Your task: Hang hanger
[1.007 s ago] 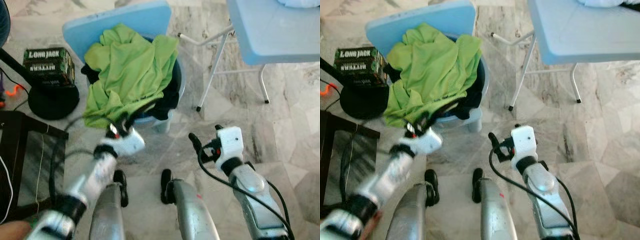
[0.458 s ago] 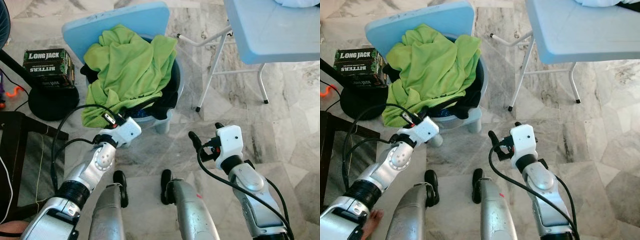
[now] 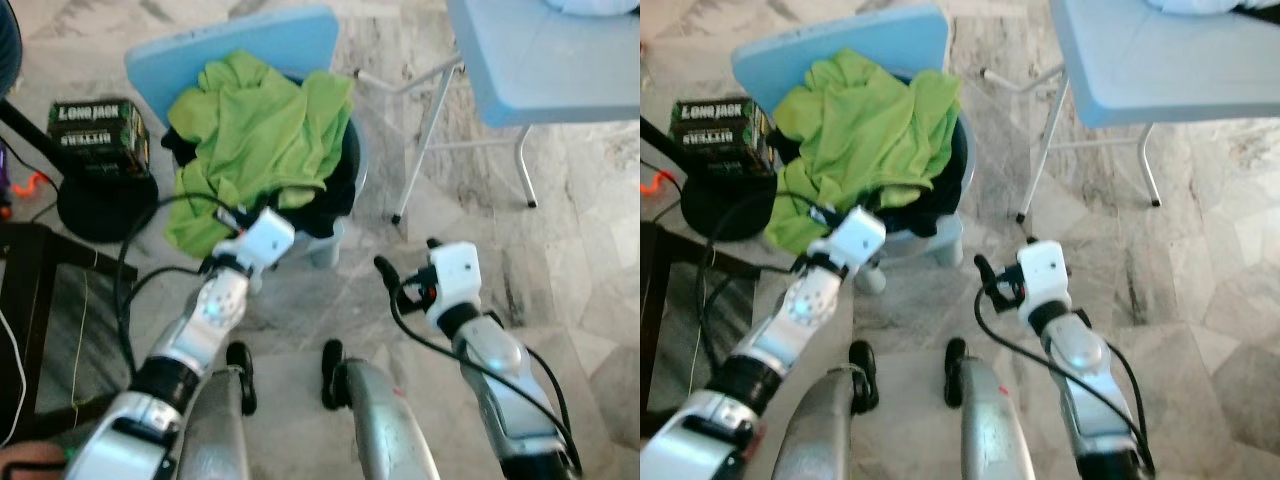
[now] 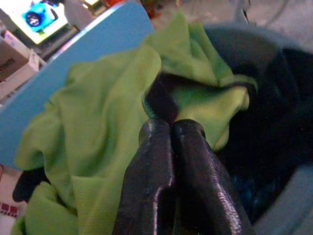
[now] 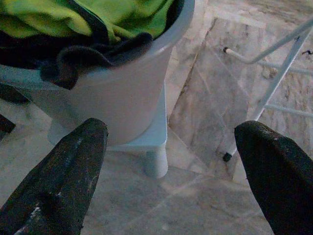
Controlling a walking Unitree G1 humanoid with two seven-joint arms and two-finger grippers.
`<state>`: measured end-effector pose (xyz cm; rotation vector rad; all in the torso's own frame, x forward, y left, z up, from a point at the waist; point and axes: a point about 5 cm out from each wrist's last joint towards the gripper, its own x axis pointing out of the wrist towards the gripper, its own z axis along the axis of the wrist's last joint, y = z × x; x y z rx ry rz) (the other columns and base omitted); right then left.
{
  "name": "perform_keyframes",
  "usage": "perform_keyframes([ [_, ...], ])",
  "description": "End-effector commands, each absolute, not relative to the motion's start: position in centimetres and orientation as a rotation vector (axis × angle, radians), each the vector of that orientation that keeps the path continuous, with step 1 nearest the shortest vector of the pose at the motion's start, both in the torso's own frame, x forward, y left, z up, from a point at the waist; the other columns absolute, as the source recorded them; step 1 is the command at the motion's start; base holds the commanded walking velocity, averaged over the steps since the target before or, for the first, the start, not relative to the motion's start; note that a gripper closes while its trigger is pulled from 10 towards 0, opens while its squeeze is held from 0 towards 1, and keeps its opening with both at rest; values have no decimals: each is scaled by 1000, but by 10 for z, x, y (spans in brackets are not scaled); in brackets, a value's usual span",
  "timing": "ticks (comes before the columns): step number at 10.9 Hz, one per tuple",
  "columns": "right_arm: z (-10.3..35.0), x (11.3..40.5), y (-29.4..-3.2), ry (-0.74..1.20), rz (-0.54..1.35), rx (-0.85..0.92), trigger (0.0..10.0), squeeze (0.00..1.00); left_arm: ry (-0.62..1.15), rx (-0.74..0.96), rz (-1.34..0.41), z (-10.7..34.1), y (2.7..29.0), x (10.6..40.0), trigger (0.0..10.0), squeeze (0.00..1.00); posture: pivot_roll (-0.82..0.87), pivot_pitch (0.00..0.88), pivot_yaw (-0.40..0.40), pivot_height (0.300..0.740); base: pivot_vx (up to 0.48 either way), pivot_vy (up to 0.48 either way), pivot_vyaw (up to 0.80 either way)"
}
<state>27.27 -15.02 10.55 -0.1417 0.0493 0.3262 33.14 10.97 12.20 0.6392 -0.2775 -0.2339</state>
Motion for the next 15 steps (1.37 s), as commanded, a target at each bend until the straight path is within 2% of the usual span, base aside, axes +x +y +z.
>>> perform_keyframes([
  [1,95,270,-155,89,307,-143,10000,0,-234,602,-245,111,106,324,0,0,-65,349,-94,740,0,0,0],
  [3,98,276,-152,69,308,-142,10000,0,-122,363,-212,109,98,330,0,0,-54,330,-92,740,0,0,0],
  [4,98,280,-150,59,311,-142,10000,0,-66,315,-207,109,95,341,0,0,-57,319,-90,740,0,0,0],
  [7,97,280,-148,48,308,-140,10000,0,-23,316,-218,112,90,358,0,0,-64,308,-87,740,0,0,0],
  [8,96,280,-147,46,309,-140,10000,0,109,367,-323,94,79,354,0,0,-66,305,-85,740,0,0,0],
  [9,97,280,-147,43,304,-138,10000,0,117,432,-334,86,79,350,8039,0,-72,305,-82,740,0,0,0],
  [10,96,280,-148,42,302,-138,10000,0,108,454,-326,83,82,350,10000,0,-67,307,-83,740,0,0,0],
  [11,96,280,-149,43,302,-139,10000,0,124,494,-318,76,89,347,10000,129,-66,308,-86,740,0,0,0],
  [12,97,281,-147,40,306,-139,10000,0,106,558,-324,76,90,347,10000,1000,-66,308,-86,740,0,0,0],
  [14,98,282,-148,37,305,-140,10000,0,-60,685,-318,95,88,349,10000,1000,-65,309,-88,740,0,0,0],
  [15,98,282,-148,37,303,-140,10000,0,-201,728,-300,110,86,345,10000,1000,-61,309,-85,740,0,0,0],
])
